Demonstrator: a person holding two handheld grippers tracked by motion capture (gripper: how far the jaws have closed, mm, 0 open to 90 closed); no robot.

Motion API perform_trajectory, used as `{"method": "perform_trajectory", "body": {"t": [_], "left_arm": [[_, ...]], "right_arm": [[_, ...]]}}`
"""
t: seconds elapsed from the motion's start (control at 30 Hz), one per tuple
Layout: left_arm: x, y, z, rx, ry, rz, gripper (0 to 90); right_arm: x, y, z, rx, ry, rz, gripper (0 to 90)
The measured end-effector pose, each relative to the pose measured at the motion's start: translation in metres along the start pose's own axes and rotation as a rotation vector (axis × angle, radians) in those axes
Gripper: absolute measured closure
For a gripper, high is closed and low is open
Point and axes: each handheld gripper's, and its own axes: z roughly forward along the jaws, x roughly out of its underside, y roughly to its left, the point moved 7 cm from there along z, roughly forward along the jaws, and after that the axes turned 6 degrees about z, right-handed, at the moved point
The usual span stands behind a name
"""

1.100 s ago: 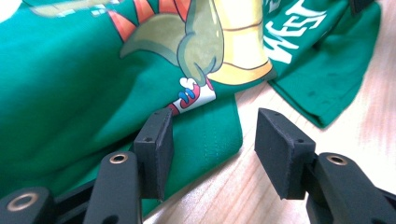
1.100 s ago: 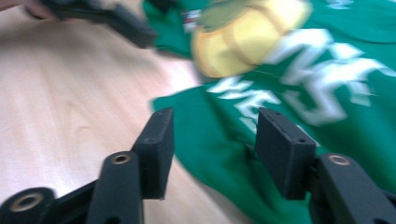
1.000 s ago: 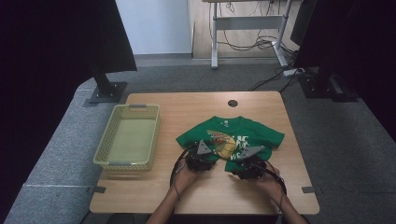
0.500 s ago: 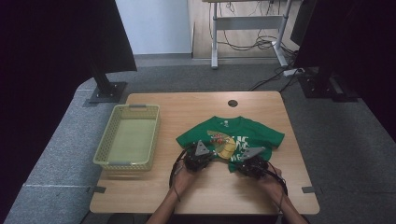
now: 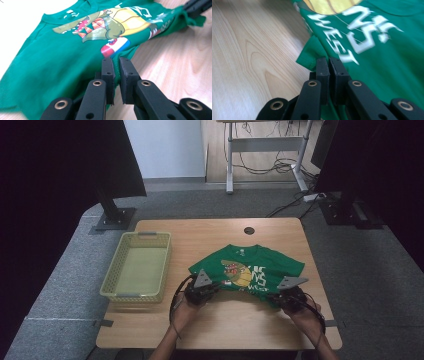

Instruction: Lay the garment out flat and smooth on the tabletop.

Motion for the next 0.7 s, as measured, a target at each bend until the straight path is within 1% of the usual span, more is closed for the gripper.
{"method": "perform_trajectory", "body": {"t": [0.03, 0.07, 0.1, 0.13, 0.17, 0.2, 0.23, 0.27, 0.3, 0.33, 0.37, 0.4, 0.43, 0.47, 0.5, 0.53, 0.57, 0.6, 0.63, 0.67, 0.7], "left_arm": [[0.002, -0.002, 0.000, 0.018, 0.007, -0.002, 82.2], [0.002, -0.002, 0.000, 0.018, 0.007, -0.002, 82.1], [0.002, -0.003, 0.002, 0.021, 0.008, -0.001, 82.1], [0.002, -0.003, 0.002, 0.021, 0.008, -0.001, 82.0], [0.002, -0.003, 0.002, 0.021, 0.008, -0.001, 82.0], [0.003, -0.004, 0.007, 0.031, 0.017, -0.005, 82.0], [0.003, -0.004, 0.007, 0.031, 0.017, -0.005, 81.8], [0.004, -0.004, 0.009, 0.036, 0.020, -0.007, 81.8], [0.004, -0.004, 0.009, 0.036, 0.020, -0.007, 81.7], [0.004, -0.004, 0.009, 0.036, 0.020, -0.007, 81.7], [0.006, -0.003, 0.009, 0.039, 0.016, -0.017, 81.7], [0.006, -0.003, 0.008, 0.040, 0.014, -0.020, 81.5], [0.006, -0.003, 0.008, 0.040, 0.014, -0.020, 81.5], [0.006, -0.003, 0.008, 0.040, 0.014, -0.020, 81.5], [0.007, -0.002, 0.006, 0.044, 0.008, -0.028, 81.5], [0.008, -0.002, 0.006, 0.045, 0.009, -0.029, 81.6], [0.008, -0.002, 0.006, 0.045, 0.009, -0.029, 81.6], [0.007, -0.002, 0.004, 0.046, 0.008, -0.030, 81.6], [0.007, -0.002, 0.004, 0.046, 0.008, -0.030, 81.6], [0.007, -0.002, 0.004, 0.046, 0.008, -0.030, 81.6], [0.005, -0.002, -0.003, 0.045, -0.005, -0.027, 81.6]], "right_arm": [[0.003, 0.011, -0.001, -0.059, -0.013, 0.007, 83.3], [0.003, 0.011, -0.001, -0.059, -0.013, 0.007, 83.3], [0.004, 0.019, 0.002, -0.089, -0.011, 0.004, 80.8], [0.004, 0.019, 0.002, -0.089, -0.011, 0.004, 80.8], [0.004, 0.028, 0.006, -0.122, -0.006, -0.006, 80.8], [0.004, 0.028, 0.006, -0.122, -0.006, -0.006, 78.0], [0.004, 0.028, 0.006, -0.122, -0.006, -0.006, 78.0], [0.006, 0.053, 0.023, -0.174, 0.031, -0.054, 67.3], [0.006, 0.053, 0.023, -0.174, 0.031, -0.054, 67.3], [0.008, 0.066, 0.035, -0.218, 0.054, -0.076, 67.3], [0.008, 0.066, 0.035, -0.218, 0.054, -0.076, 61.3], [0.012, 0.078, 0.054, -0.231, 0.100, -0.123, 52.0], [0.012, 0.078, 0.054, -0.231, 0.100, -0.123, 52.0], [0.013, 0.079, 0.057, -0.227, 0.112, -0.136, 52.0], [0.013, 0.079, 0.057, -0.227, 0.112, -0.136, 51.6], [0.019, 0.083, 0.065, -0.169, 0.144, -0.203, 61.1], [0.019, 0.083, 0.065, -0.169, 0.144, -0.203, 61.1], [0.020, 0.083, 0.065, -0.173, 0.147, -0.206, 68.6], [0.020, 0.083, 0.065, -0.173, 0.147, -0.206, 68.6], [0.021, 0.084, 0.062, -0.171, 0.162, -0.214, 68.6], [0.021, 0.084, 0.062, -0.171, 0.162, -0.214, 79.1]]}}
